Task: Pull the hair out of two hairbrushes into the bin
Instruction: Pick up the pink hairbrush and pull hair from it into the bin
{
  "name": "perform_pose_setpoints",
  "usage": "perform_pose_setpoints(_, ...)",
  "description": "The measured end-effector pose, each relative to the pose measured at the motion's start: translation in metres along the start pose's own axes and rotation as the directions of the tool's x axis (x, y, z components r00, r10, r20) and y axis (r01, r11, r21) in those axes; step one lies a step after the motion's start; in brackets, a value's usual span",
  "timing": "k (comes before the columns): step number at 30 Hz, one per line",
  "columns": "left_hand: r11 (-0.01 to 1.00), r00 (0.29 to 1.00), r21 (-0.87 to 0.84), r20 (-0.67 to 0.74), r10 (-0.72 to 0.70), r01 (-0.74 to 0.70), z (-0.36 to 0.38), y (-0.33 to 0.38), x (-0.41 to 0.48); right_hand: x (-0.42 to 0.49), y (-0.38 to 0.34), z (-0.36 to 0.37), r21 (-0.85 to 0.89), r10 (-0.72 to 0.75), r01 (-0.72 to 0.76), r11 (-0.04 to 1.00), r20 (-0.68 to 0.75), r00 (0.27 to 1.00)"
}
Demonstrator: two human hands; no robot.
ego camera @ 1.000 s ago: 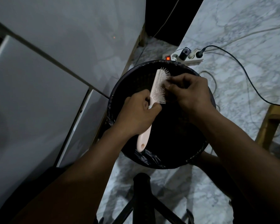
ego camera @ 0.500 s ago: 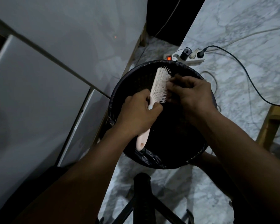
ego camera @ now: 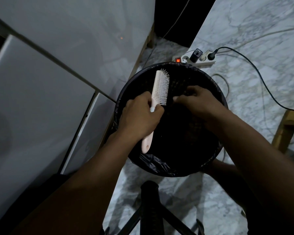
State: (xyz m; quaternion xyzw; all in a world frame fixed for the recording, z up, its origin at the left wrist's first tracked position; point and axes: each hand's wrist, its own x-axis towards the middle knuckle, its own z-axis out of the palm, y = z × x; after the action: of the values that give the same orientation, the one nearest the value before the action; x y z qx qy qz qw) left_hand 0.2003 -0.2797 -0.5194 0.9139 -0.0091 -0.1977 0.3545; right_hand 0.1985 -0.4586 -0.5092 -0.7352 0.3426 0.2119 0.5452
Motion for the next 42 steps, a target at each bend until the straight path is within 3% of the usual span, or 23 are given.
perform_pose_setpoints(5, 0.969, 0.99, -0.244, 0.118, 0.075, -0.045, 0.004, 0.005, 0.0, -0.003, -0.003, 0.012, 0.299, -0.042, 0.008, 0.954, 0.106, 0.994)
perform_pose_setpoints(9, 0.936, 0.985, -0.349, 0.144, 0.096, -0.04, 0.006, 0.006, 0.0, 0.003, 0.003, 0.014, 0.442, -0.058, 0.06, 0.895, -0.018, 0.998)
perform_pose_setpoints(14, 0.91, 0.981, -0.416, 0.176, 0.076, 0.004, 0.004, 0.008, 0.002, 0.003, 0.004, 0.016, 0.572, -0.036, 0.065, 0.818, -0.062, 0.997)
perform_pose_setpoints(19, 0.906, 0.985, -0.423, 0.163, 0.051, 0.023, 0.001, 0.007, 0.003, 0.004, -0.002, 0.016, 0.672, 0.12, -0.135, 0.729, 0.068, 0.99)
perform_pose_setpoints(22, 0.929, 0.989, -0.37, 0.14, 0.041, 0.014, 0.003, 0.005, 0.002, 0.008, -0.002, 0.012, 0.556, 0.172, -0.135, 0.82, -0.014, 0.985)
perform_pose_setpoints(24, 0.932, 0.99, -0.362, 0.132, 0.047, 0.004, 0.003, 0.004, 0.002, 0.007, -0.001, 0.011, 0.381, 0.036, -0.015, 0.924, -0.048, 0.998)
perform_pose_setpoints(27, 0.923, 0.982, -0.385, 0.172, 0.079, -0.007, 0.002, 0.005, 0.001, 0.001, 0.003, 0.016, 0.285, -0.164, 0.15, 0.947, 0.026, 0.986)
perform_pose_setpoints(35, 0.878, 0.966, -0.478, 0.232, 0.114, 0.011, 0.002, 0.007, 0.0, 0.001, -0.001, 0.009, 0.286, -0.229, 0.264, 0.921, -0.152, 0.962)
perform_pose_setpoints(42, 0.852, 0.944, -0.518, 0.313, 0.107, 0.075, 0.001, 0.008, 0.0, 0.006, 0.001, 0.007, 0.41, -0.104, 0.212, 0.887, -0.27, 0.957)
